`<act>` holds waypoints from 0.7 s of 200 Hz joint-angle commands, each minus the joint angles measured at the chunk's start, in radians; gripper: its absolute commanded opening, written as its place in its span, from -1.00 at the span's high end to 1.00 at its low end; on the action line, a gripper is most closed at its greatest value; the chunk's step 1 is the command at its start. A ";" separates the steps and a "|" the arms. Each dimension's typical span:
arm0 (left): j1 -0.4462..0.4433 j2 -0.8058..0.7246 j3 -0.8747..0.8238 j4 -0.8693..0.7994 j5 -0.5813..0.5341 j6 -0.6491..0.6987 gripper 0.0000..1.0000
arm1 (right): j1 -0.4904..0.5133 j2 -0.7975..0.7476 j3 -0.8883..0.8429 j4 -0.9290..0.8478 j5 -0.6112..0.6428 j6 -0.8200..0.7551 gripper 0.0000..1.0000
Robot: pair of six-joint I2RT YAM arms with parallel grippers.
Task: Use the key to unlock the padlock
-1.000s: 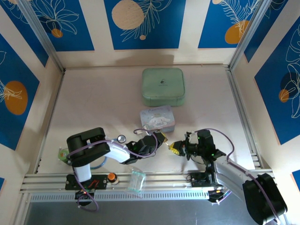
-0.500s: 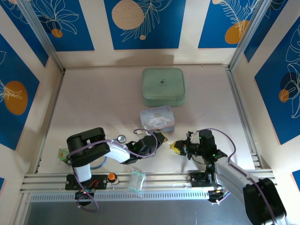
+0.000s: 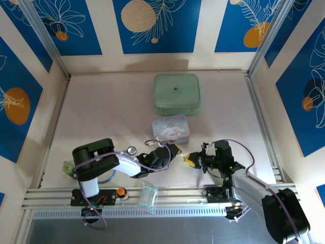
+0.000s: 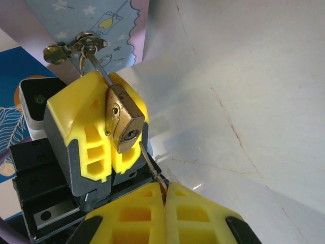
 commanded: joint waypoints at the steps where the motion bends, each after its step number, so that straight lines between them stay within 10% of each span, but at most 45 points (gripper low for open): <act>1: -0.024 0.031 0.016 0.013 0.081 -0.084 1.00 | 0.012 0.021 0.026 0.053 0.002 0.007 1.00; 140: -0.026 0.007 -0.022 -0.015 0.031 -0.092 1.00 | 0.014 -0.051 0.023 -0.063 0.035 0.001 1.00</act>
